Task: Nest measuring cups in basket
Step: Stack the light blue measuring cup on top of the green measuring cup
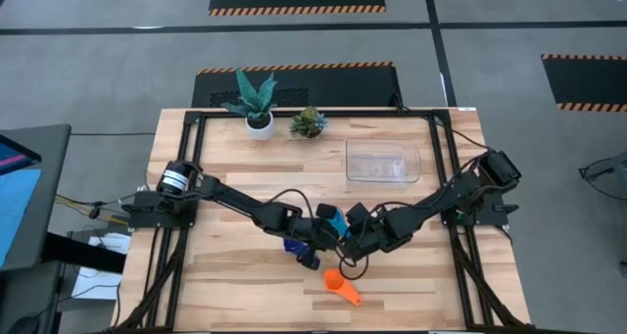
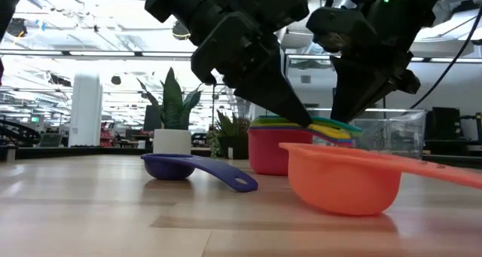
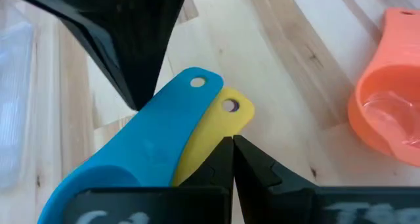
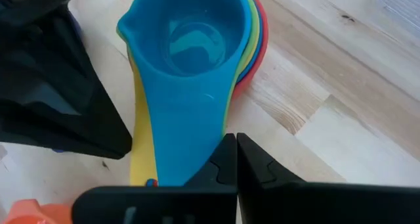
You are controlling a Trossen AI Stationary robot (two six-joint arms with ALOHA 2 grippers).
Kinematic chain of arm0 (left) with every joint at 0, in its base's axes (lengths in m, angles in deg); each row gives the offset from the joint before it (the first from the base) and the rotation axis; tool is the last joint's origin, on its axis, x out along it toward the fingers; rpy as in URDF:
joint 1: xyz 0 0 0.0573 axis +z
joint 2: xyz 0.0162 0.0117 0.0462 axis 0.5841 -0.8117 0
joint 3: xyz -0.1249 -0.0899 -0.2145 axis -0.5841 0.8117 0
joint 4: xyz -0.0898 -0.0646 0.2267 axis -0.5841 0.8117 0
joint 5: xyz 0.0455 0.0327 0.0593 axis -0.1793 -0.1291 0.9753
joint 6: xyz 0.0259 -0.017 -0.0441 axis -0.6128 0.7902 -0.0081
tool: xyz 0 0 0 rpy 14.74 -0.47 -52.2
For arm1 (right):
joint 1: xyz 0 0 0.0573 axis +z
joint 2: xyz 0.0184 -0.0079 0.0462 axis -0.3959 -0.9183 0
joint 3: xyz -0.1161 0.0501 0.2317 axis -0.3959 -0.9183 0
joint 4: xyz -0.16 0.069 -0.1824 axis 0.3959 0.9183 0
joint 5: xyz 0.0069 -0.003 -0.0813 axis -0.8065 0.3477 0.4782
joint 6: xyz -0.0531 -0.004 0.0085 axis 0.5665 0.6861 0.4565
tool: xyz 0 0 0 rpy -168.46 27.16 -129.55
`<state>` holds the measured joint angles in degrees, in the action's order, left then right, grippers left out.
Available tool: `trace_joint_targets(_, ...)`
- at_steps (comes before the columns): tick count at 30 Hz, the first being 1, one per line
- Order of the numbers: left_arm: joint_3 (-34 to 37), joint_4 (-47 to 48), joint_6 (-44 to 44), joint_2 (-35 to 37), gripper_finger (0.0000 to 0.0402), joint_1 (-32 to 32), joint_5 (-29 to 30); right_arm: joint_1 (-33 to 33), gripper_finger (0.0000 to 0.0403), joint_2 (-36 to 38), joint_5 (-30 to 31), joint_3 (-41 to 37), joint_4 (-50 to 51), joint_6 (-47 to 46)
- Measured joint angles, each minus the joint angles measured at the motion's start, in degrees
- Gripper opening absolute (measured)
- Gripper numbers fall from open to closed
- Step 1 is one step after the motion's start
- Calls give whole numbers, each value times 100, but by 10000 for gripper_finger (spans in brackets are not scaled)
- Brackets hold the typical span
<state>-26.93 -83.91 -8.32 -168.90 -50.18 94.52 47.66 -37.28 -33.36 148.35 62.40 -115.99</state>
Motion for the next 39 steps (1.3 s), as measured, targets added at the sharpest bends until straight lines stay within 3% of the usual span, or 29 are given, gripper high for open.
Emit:
trace_joint_targets(14, -27, 290, 57, 11, 0, -74, -318, -7, 10, 0, -2, 0, 91, -4)
trace_joint_targets(39, -180, 97, -259, -258, 0, 172, -76, 2, 7, 0, -188, -2, -202, 177)
